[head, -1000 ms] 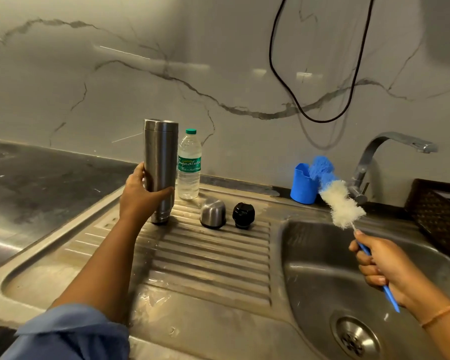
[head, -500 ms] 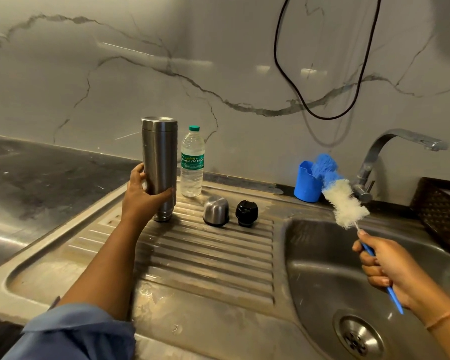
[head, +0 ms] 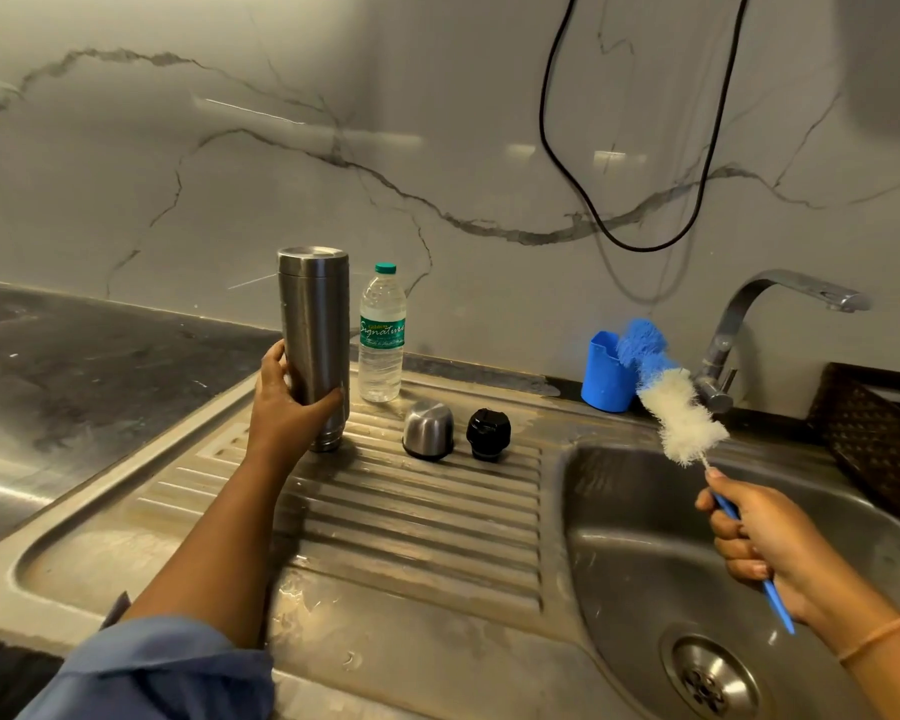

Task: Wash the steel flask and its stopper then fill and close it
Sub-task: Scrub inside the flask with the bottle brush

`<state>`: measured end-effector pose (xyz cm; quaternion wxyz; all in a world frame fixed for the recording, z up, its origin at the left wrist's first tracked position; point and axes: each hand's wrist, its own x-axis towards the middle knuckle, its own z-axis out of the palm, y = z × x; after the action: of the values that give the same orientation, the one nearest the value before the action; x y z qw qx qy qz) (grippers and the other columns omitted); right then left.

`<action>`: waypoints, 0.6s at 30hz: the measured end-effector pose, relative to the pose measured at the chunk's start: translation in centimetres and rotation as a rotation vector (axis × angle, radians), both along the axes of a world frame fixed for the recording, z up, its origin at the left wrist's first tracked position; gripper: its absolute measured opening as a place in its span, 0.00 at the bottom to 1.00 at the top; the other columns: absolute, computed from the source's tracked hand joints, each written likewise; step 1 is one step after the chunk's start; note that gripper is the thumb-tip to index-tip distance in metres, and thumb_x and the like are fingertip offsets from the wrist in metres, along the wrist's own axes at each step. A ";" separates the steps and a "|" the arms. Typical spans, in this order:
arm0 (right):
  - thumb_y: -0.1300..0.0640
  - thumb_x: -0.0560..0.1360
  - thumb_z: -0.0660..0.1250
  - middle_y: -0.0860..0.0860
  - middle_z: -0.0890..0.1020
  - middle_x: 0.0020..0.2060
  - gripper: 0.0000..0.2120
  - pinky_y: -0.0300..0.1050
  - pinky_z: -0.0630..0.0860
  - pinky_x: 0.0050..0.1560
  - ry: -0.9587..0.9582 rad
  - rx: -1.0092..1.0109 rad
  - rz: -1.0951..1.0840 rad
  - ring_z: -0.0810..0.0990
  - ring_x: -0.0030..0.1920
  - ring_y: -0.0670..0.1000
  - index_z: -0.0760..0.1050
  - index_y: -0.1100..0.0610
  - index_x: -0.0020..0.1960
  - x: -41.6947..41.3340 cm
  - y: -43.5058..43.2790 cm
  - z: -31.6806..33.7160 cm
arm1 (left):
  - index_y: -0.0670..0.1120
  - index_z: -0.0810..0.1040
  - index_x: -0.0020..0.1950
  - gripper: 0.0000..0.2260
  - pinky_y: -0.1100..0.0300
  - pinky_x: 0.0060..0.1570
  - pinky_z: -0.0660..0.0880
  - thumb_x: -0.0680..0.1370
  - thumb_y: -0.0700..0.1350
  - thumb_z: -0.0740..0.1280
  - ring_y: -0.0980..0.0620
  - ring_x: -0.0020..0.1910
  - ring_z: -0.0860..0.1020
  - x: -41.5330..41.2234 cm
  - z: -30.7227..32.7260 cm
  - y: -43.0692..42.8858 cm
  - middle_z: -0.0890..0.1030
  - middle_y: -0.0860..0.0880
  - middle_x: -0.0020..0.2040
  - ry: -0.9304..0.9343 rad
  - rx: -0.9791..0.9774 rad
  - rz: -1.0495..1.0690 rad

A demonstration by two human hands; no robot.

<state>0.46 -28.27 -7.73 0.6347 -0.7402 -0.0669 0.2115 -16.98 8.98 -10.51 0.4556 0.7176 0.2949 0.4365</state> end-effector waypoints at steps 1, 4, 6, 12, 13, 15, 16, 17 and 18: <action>0.52 0.81 0.55 0.48 0.63 0.18 0.16 0.32 0.55 0.13 -0.001 0.002 -0.002 0.57 0.14 0.43 0.69 0.61 0.41 -0.1 0.0 0.0 | 0.53 0.51 0.76 0.39 0.41 0.64 0.69 0.72 0.39 0.72 0.40 0.68 0.68 0.0 0.0 -0.1 0.63 0.42 0.72 -0.002 0.002 0.002; 0.52 0.81 0.55 0.48 0.63 0.19 0.16 0.33 0.55 0.13 -0.002 0.006 -0.008 0.58 0.15 0.43 0.69 0.61 0.41 -0.4 -0.2 0.2 | 0.55 0.46 0.76 0.44 0.40 0.67 0.65 0.71 0.40 0.73 0.39 0.70 0.64 0.1 -0.2 -0.3 0.58 0.42 0.75 0.004 0.014 0.017; 0.52 0.81 0.55 0.48 0.63 0.18 0.16 0.32 0.55 0.13 -0.006 0.006 -0.008 0.58 0.15 0.43 0.69 0.61 0.41 -0.5 -0.3 0.3 | 0.56 0.43 0.76 0.47 0.40 0.69 0.61 0.70 0.41 0.74 0.39 0.72 0.60 0.1 -0.2 -0.5 0.53 0.42 0.76 0.018 0.008 0.047; 0.52 0.81 0.55 0.48 0.64 0.20 0.16 0.33 0.55 0.14 -0.105 -0.054 -0.018 0.58 0.15 0.43 0.70 0.62 0.42 -0.5 -0.5 0.6 | 0.52 0.44 0.76 0.47 0.40 0.70 0.57 0.70 0.42 0.75 0.38 0.74 0.53 0.2 -0.2 -1.7 0.49 0.40 0.76 -0.033 0.078 0.163; 0.52 0.81 0.55 0.49 0.63 0.21 0.16 0.32 0.54 0.15 -0.134 -0.068 -0.028 0.58 0.16 0.43 0.70 0.62 0.42 -0.3 -0.6 0.9 | 0.50 0.46 0.77 0.45 0.39 0.70 0.58 0.71 0.42 0.74 0.38 0.74 0.55 0.4 -0.2 -2.2 0.51 0.39 0.76 -0.060 0.117 0.211; 0.52 0.81 0.55 0.50 0.62 0.22 0.16 0.31 0.54 0.16 -0.197 -0.102 -0.050 0.57 0.15 0.42 0.70 0.62 0.41 0.4 -0.6 1.4 | 0.44 0.53 0.75 0.38 0.40 0.68 0.62 0.72 0.45 0.71 0.38 0.71 0.60 0.7 0.0 -3.7 0.59 0.37 0.73 -0.131 0.221 0.327; 0.52 0.81 0.55 0.50 0.62 0.23 0.16 0.30 0.53 0.16 -0.231 -0.125 -0.067 0.57 0.15 0.42 0.70 0.61 0.41 0.9 -0.6 1.7 | 0.41 0.56 0.74 0.35 0.43 0.67 0.64 0.72 0.46 0.69 0.38 0.69 0.64 1.1 0.1 -4.8 0.64 0.37 0.70 -0.164 0.276 0.376; 0.52 0.81 0.55 0.51 0.62 0.24 0.17 0.30 0.54 0.16 -0.268 -0.155 -0.085 0.57 0.15 0.42 0.71 0.61 0.40 1.5 -0.5 2.1 | 0.39 0.59 0.73 0.33 0.47 0.65 0.65 0.72 0.46 0.68 0.39 0.67 0.66 1.5 0.1 -5.8 0.67 0.36 0.68 -0.185 0.326 0.402; 0.51 0.81 0.55 0.51 0.63 0.24 0.17 0.30 0.55 0.17 -0.313 -0.198 -0.106 0.59 0.15 0.43 0.71 0.60 0.39 2.2 -0.5 2.5 | 0.39 0.61 0.72 0.30 0.50 0.63 0.66 0.73 0.44 0.68 0.39 0.64 0.68 2.1 0.1 -6.9 0.69 0.36 0.66 -0.189 0.370 0.400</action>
<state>2.65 -28.72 -5.20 0.5510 -0.8253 -0.1048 0.0656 -14.89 2.07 -10.43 0.2474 0.6723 0.3022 0.6289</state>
